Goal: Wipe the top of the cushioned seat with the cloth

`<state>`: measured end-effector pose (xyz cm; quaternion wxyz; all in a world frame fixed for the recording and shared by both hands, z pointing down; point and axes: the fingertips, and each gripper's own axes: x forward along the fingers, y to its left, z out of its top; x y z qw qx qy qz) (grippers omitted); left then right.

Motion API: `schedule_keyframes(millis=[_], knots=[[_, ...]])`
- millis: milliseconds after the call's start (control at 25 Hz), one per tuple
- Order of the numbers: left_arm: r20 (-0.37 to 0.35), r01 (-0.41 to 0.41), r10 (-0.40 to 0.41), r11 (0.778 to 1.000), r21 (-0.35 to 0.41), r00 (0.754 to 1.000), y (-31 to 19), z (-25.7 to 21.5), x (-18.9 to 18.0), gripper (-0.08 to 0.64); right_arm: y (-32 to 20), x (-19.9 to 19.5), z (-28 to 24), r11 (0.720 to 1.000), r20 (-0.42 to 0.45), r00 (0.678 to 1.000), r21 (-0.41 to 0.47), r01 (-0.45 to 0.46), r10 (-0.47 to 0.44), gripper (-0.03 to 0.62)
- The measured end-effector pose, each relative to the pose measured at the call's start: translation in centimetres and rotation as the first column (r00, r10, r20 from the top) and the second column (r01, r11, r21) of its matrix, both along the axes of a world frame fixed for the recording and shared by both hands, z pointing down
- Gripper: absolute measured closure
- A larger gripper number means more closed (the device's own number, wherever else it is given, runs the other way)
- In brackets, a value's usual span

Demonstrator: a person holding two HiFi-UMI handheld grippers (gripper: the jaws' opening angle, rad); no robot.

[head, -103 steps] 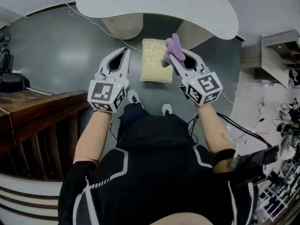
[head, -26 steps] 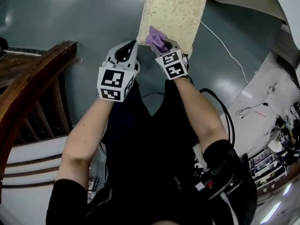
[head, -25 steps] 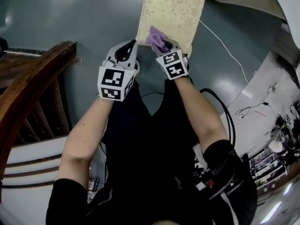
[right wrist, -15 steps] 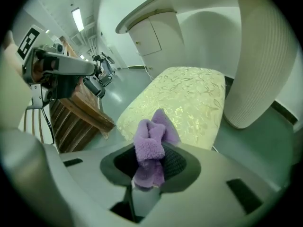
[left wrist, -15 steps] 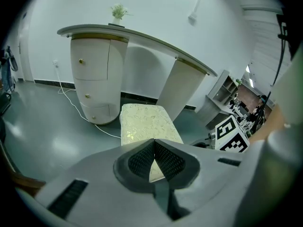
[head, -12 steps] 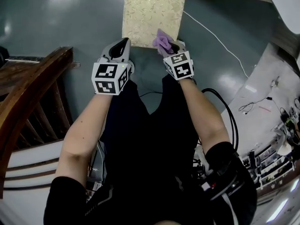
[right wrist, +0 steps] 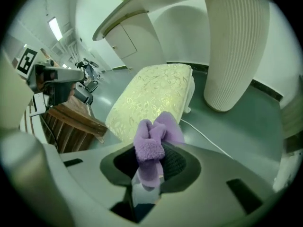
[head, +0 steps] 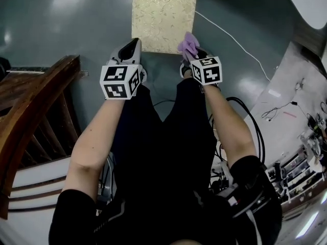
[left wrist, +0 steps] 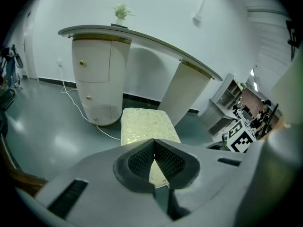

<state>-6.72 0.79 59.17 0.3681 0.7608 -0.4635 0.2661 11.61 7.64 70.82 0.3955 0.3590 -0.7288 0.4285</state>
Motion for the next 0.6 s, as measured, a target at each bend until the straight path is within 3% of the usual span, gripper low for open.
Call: schedule_keyframes(millis=[120,440,600], knots=[[-0.007,0.032,-0.032,0.999,0.003,0.999,-0.1,-0.5,-2.1,0.557,-0.9,-2.5,-2.0,0.998,0.011,0.999,0.043,0.039,-0.040,0.482],[-0.012,-0.001,0.001,0.999,0.039,1.000,0.1,-3.2,-8.4,0.557,-3.5,-15.4,-3.6,0.978,0.036,0.981,0.098,0.185,-0.189,0.481],[-0.003,0.000,0.001,1.000,0.031,1.000,1.0,-2.9,-11.0,0.557,-5.1,-20.5,-1.8,0.983,0.076,0.984,0.101,0.153,-0.161,0.480]])
